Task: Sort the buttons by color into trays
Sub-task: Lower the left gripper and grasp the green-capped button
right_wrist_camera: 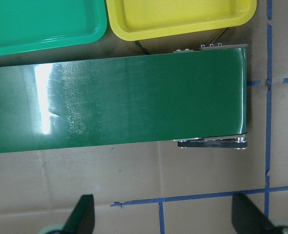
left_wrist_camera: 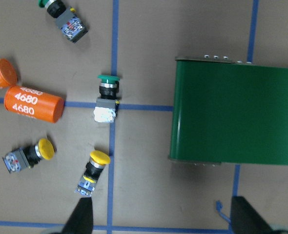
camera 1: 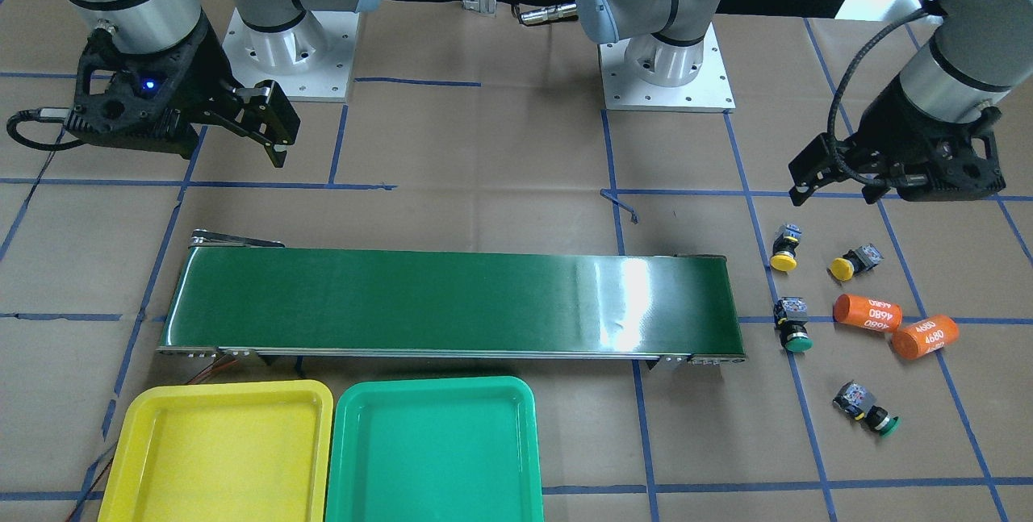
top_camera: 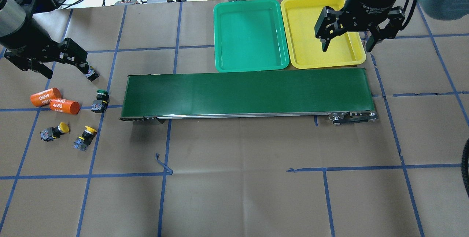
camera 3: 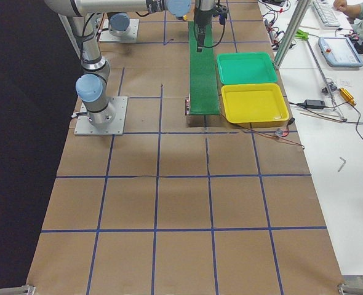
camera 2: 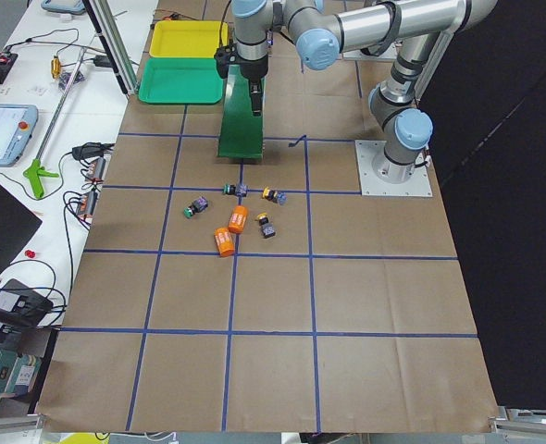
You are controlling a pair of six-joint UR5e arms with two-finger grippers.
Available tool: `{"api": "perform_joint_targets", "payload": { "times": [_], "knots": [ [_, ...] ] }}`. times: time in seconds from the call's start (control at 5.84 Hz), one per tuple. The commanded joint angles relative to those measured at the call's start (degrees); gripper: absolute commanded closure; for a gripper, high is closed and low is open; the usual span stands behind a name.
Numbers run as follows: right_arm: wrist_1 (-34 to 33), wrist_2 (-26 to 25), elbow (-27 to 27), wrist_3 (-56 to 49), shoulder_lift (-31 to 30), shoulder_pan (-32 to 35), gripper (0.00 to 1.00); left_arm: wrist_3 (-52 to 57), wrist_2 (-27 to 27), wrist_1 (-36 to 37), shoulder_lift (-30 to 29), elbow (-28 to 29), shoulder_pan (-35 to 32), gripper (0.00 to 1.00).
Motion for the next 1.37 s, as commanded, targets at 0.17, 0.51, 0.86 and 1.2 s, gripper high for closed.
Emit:
{"api": "perform_joint_targets", "payload": {
  "times": [0.17,0.51,0.86,1.2],
  "knots": [
    [0.00,0.00,0.00,0.00,0.00,0.00,0.00,5.91,-0.27,21.48,-9.59,-10.35,4.26,0.02],
    [0.00,0.00,0.00,0.00,0.00,0.00,0.00,5.93,-0.10,29.86,-14.09,-15.63,4.18,0.06],
    [0.00,0.00,0.00,0.00,0.00,0.00,0.00,5.93,-0.09,37.63,-19.88,-16.90,4.09,0.05],
    [0.00,0.00,0.00,0.00,0.00,0.00,0.00,5.93,-0.18,38.35,-20.08,-16.37,4.61,0.14]
  ]
}}
